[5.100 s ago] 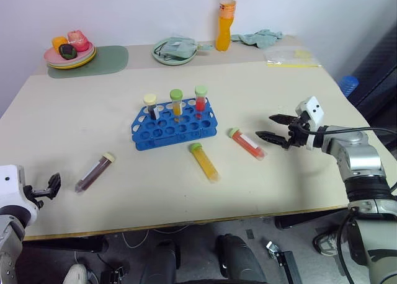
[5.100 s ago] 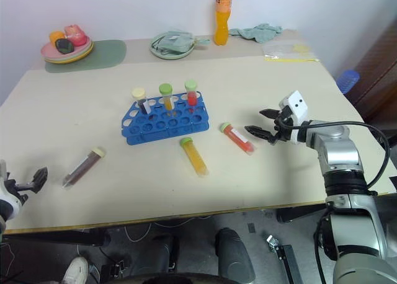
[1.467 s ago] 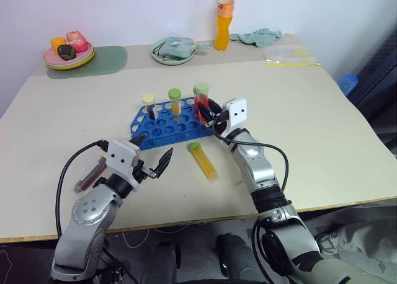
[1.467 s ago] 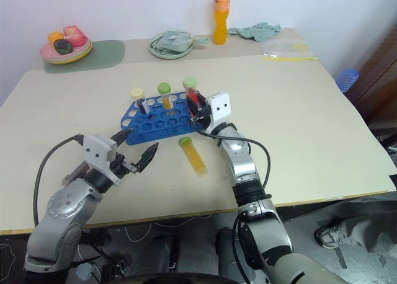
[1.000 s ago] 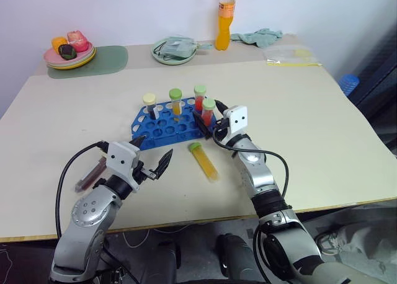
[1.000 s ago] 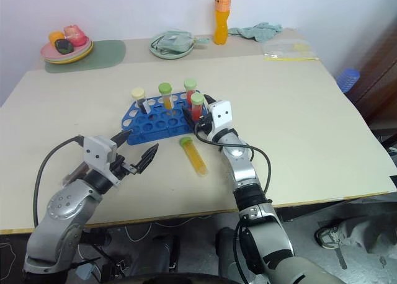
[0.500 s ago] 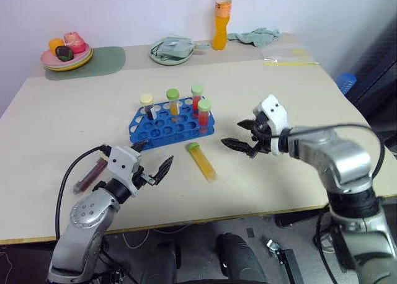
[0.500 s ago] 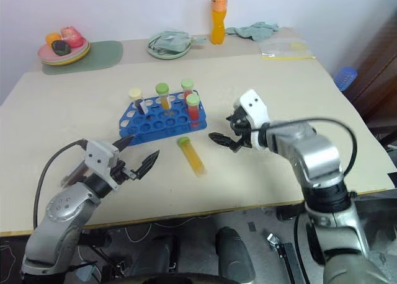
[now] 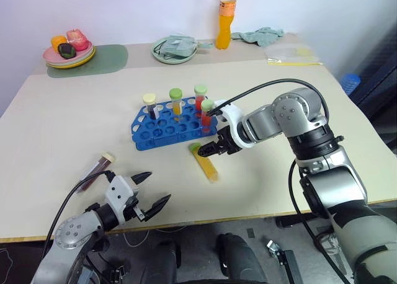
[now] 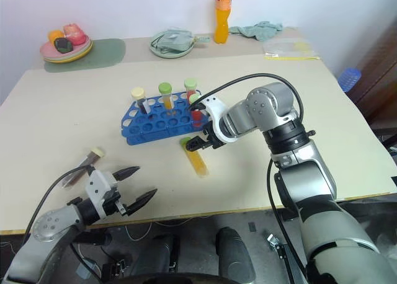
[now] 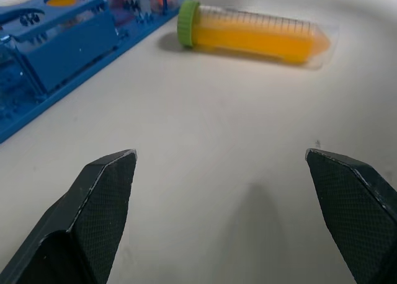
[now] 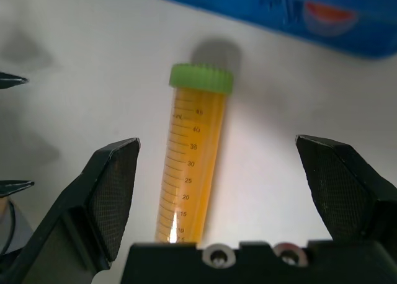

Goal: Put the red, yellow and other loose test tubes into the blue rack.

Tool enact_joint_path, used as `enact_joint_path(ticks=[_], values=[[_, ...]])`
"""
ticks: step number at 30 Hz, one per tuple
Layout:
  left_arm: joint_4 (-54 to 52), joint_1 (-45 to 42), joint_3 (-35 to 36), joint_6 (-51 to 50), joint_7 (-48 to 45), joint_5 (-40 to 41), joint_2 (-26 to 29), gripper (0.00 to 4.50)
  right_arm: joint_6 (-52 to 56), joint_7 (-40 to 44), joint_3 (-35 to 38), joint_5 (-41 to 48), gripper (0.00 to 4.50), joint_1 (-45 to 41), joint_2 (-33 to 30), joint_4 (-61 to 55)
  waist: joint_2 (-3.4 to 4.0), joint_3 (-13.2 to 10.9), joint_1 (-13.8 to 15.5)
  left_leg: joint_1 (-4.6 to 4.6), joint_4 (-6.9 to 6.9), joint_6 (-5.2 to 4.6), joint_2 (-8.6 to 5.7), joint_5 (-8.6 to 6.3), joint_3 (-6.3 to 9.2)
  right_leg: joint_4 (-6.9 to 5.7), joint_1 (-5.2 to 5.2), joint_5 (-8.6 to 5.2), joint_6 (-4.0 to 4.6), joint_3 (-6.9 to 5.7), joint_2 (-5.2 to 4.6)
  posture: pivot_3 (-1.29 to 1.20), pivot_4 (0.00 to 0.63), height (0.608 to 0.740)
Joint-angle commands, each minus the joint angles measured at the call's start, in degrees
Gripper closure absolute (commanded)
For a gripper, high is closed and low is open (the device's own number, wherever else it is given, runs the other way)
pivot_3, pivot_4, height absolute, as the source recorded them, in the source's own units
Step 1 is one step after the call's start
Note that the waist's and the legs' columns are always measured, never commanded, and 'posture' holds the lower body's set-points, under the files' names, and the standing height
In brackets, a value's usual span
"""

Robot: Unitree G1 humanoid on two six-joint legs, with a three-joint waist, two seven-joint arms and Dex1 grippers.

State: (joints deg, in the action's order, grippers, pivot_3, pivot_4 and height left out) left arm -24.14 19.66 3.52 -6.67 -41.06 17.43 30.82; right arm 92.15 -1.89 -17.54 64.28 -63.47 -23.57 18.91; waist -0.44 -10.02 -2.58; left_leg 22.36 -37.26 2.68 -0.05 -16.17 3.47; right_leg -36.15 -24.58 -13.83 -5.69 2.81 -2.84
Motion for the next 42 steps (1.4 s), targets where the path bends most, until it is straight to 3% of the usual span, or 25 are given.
enact_joint_path(ticks=[1,5,6,9,13,14,17,21,23,25,28,31,34,37,42], values=[[0.26,1.17,0.82,3.12,0.33,-0.76,-0.65,0.00,0.35,-10.06,-0.91,10.35,0.05,-2.57,1.37,3.78,0.00,0.00,-0.01,0.00,0.00,-0.01,0.01,0.00,0.00,0.00,0.00,0.00,0.00,0.00,0.02,0.00,0.150,0.740],[0.83,1.46,1.01,4.05,0.62,-0.39,-1.39,0.00,0.35,-20.44,0.22,15.94,0.05,-2.29,4.03,8.85,0.01,0.00,-0.01,-0.01,0.00,-0.02,0.03,-0.01,0.01,-0.01,0.00,0.00,0.00,0.00,0.05,0.00,0.150,0.740],[0.67,1.33,1.46,3.75,0.92,0.63,-1.95,0.00,0.35,-22.49,0.88,17.26,0.29,-2.17,4.77,9.78,-0.02,0.02,-0.01,-0.01,0.00,-0.02,0.03,-0.01,0.00,-0.01,0.00,0.00,0.00,0.00,0.05,0.00,0.150,0.740],[0.14,0.77,2.54,3.25,1.40,2.20,-2.80,0.00,0.35,-27.38,2.51,20.46,1.28,-1.74,6.34,10.92,-0.02,0.02,-0.01,-0.01,-0.01,-0.02,0.04,-0.01,0.00,-0.02,0.01,0.00,-0.01,0.00,0.06,0.00,0.150,0.740],[-0.31,0.53,2.63,2.72,1.53,2.33,-2.69,0.00,0.35,-32.01,3.49,24.63,3.45,-1.21,6.52,10.02,-0.01,0.01,-0.03,-0.01,0.00,-0.04,0.09,-0.02,0.01,-0.03,0.00,0.00,-0.01,-0.01,0.13,0.00,0.150,0.740],[-0.56,0.35,2.63,2.39,1.66,2.40,-2.67,0.00,0.35,-32.55,3.50,26.32,3.79,-1.23,6.10,9.20,-0.01,0.01,-0.02,-0.01,0.00,-0.04,0.09,-0.02,0.01,-0.03,0.00,0.00,-0.01,-0.01,0.12,0.00,0.150,0.740],[-1.32,-0.40,2.59,1.26,2.19,2.65,-2.50,0.00,0.35,-32.46,3.06,32.05,3.86,-0.65,4.18,5.23,0.00,0.01,0.05,0.01,-0.01,-0.05,0.08,-0.02,0.01,-0.01,0.00,0.00,-0.01,-0.01,0.11,0.00,0.150,0.740],[-2.85,-1.60,2.60,-0.79,3.03,2.67,-2.03,0.00,-1.06,-25.32,5.92,34.62,3.86,4.10,1.72,-8.85,0.00,0.01,0.08,0.02,-0.01,-0.08,0.09,-0.04,0.03,0.02,0.01,0.00,-0.01,-0.02,0.13,0.00,0.150,0.740],[-3.64,-1.91,2.97,-1.76,3.33,2.83,-1.81,0.00,-7.00,-15.18,4.48,22.53,3.86,6.33,-1.49,-24.26,0.06,-0.02,0.06,0.03,-0.01,-0.09,0.10,-0.05,0.05,0.03,0.00,0.00,-0.02,-0.04,0.14,0.00,0.150,0.740],[-4.43,-2.10,3.38,-2.56,3.72,2.98,-1.67,0.00,-20.27,-2.29,1.54,8.32,3.86,9.83,-4.30,-35.10,0.05,-0.02,0.06,0.03,0.00,-0.10,0.10,-0.05,0.05,0.04,0.00,-0.01,-0.03,-0.04,0.14,0.00,0.150,0.740],[-5.09,-2.53,3.74,-3.53,4.24,3.14,-1.59,0.00,-39.88,10.99,-3.31,-10.17,3.86,14.92,-5.61,-38.14,0.01,0.00,-0.12,-0.04,0.00,-0.11,0.12,-0.06,0.02,0.05,0.02,-0.02,-0.05,-0.04,0.18,0.00,0.150,0.740],[-5.83,-3.42,4.68,-4.64,5.40,4.39,-2.23,0.00,-65.25,20.26,-6.22,-28.33,3.86,19.92,-2.55,-33.93,0.02,0.00,-0.01,-0.07,-0.01,-0.10,0.15,-0.06,0.02,0.04,0.03,-0.03,-0.04,-0.04,0.22,0.00,0.150,0.740],[-6.45,-5.24,7.17,-6.16,7.37,7.53,-3.40,0.00,-80.61,20.04,-8.01,-40.74,3.86,21.71,4.57,-24.33,0.00,-0.01,-0.05,-0.06,-0.02,-0.10,0.15,-0.05,-0.02,0.02,0.02,-0.02,-0.04,-0.01,0.21,0.00,0.150,0.740],[-6.96,-7.76,9.30,-7.11,10.04,9.05,-4.61,0.00,-86.88,18.49,-5.80,-44.64,3.86,22.56,13.15,-14.72,-0.02,0.00,0.02,-0.11,0.00,-0.08,0.16,-0.05,0.00,-0.06,0.02,-0.01,-0.02,0.00,0.21,0.00,0.150,0.740],[-8.13,-8.78,9.52,-8.89,11.12,9.23,-4.27,0.00,-93.70,18.96,-3.65,-50.29,3.86,23.15,19.76,-4.46,-0.03,0.00,0.20,-0.08,0.00,-0.05,0.08,-0.04,0.00,-0.04,0.02,0.01,-0.01,0.01,0.08,0.00,0.150,0.740]])
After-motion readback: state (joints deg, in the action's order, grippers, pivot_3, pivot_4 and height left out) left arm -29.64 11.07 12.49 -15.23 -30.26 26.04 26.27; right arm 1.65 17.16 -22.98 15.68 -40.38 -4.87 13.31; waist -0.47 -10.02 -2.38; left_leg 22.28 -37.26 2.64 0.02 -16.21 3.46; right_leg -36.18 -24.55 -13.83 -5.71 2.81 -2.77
